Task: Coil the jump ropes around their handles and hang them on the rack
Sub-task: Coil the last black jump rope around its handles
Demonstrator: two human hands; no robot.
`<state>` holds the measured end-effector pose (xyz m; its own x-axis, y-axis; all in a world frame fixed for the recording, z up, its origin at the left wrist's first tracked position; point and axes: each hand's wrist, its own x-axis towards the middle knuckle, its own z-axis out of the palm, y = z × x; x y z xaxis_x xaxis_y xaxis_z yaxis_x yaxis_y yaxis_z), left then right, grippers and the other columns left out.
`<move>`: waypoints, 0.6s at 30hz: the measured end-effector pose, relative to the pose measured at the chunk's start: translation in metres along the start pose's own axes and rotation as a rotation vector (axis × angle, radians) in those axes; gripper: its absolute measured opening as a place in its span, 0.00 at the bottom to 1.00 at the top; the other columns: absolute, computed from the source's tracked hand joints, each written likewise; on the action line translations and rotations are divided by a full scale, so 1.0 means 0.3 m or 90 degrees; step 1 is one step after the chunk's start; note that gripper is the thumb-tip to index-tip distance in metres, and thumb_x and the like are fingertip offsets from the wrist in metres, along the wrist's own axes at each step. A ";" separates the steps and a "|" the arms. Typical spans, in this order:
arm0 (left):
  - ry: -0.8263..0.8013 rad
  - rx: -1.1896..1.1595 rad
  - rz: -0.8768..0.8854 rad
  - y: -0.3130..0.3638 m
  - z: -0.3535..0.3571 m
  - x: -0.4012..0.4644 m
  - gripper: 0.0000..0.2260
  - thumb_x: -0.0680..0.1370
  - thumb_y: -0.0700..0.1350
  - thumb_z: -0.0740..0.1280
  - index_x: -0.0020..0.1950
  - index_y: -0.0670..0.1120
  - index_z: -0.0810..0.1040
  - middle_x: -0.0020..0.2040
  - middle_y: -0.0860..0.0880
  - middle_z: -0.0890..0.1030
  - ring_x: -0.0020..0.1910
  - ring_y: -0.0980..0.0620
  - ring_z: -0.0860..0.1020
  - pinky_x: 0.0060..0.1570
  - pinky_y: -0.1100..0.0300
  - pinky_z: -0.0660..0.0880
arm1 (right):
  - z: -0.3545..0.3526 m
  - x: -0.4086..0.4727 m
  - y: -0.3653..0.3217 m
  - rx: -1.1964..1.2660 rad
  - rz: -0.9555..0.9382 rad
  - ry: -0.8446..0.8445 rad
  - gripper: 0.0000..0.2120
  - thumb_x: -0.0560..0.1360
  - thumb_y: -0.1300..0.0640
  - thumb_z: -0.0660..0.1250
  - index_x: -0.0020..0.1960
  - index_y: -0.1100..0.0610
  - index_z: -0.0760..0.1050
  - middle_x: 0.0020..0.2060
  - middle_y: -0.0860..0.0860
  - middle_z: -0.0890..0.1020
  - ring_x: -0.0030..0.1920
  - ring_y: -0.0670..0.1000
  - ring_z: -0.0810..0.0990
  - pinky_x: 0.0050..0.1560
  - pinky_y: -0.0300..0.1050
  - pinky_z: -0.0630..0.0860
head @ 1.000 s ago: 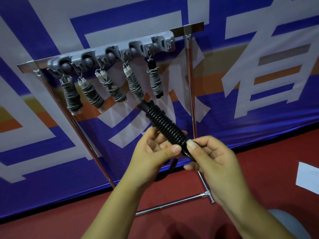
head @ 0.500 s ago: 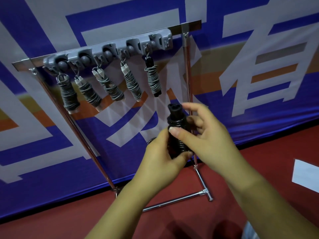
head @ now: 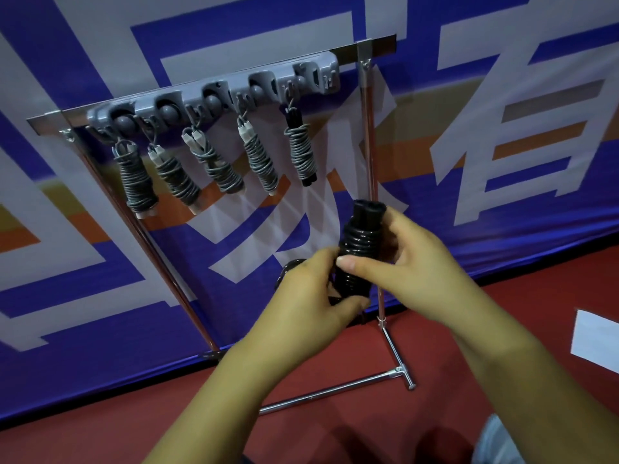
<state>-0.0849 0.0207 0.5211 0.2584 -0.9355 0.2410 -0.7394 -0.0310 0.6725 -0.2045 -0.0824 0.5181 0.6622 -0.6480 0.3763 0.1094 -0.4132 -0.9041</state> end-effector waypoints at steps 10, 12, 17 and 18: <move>-0.117 -0.061 0.089 -0.024 -0.079 -0.009 0.25 0.63 0.55 0.77 0.57 0.60 0.73 0.52 0.61 0.78 0.39 0.53 0.81 0.45 0.55 0.79 | -0.067 -0.002 -0.020 0.259 0.078 -0.111 0.19 0.61 0.60 0.71 0.51 0.54 0.75 0.36 0.45 0.83 0.40 0.45 0.83 0.34 0.38 0.78; -0.123 -0.085 0.122 -0.039 -0.086 -0.008 0.22 0.67 0.53 0.74 0.59 0.56 0.74 0.54 0.56 0.77 0.39 0.50 0.81 0.45 0.53 0.79 | -0.069 0.001 -0.015 0.306 0.098 -0.118 0.18 0.62 0.62 0.70 0.51 0.55 0.75 0.36 0.47 0.83 0.40 0.48 0.84 0.34 0.41 0.79; -0.156 -0.248 0.126 -0.061 -0.103 -0.013 0.18 0.71 0.43 0.71 0.60 0.50 0.76 0.57 0.52 0.75 0.42 0.54 0.78 0.49 0.61 0.75 | -0.084 0.014 -0.008 0.355 0.140 -0.145 0.16 0.67 0.64 0.74 0.52 0.55 0.76 0.40 0.49 0.84 0.45 0.54 0.85 0.35 0.48 0.81; -0.164 -0.265 0.130 -0.066 -0.106 -0.014 0.18 0.71 0.42 0.71 0.61 0.48 0.76 0.59 0.51 0.74 0.43 0.53 0.78 0.51 0.61 0.75 | -0.087 0.016 -0.008 0.356 0.149 -0.148 0.16 0.66 0.63 0.73 0.52 0.55 0.76 0.40 0.48 0.84 0.43 0.52 0.85 0.35 0.48 0.81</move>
<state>-0.0515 0.0363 0.5291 -0.0654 -0.9655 0.2521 -0.4352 0.2550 0.8635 -0.2210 -0.1012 0.5273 0.8516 -0.4992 0.1600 0.2708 0.1575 -0.9497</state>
